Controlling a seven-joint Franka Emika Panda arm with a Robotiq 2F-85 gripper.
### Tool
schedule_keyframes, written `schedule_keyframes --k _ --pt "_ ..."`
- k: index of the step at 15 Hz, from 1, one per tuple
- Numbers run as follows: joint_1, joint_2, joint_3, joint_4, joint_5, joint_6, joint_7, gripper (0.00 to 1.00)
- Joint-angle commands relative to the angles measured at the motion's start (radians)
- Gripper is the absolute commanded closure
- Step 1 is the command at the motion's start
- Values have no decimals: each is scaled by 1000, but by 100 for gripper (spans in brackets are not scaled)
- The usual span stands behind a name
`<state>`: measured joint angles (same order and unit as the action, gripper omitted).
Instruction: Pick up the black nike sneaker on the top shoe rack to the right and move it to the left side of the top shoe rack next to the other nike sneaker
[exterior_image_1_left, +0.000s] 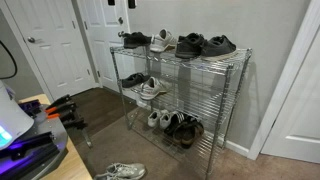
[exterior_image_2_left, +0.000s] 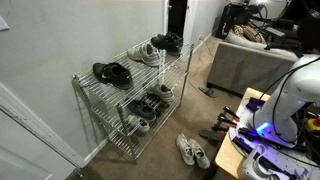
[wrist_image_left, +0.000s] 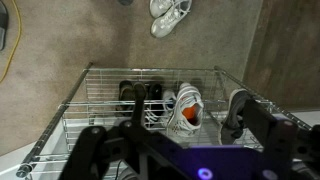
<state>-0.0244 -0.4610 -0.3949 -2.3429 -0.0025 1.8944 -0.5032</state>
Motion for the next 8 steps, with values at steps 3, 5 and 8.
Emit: schedule_keyframes --k 3,5,8 --pt "-36 7 31 2 16 -2 -14 0" --pt "-36 7 31 2 16 -2 -14 0" --pt "-37 16 52 7 -6 20 10 0"
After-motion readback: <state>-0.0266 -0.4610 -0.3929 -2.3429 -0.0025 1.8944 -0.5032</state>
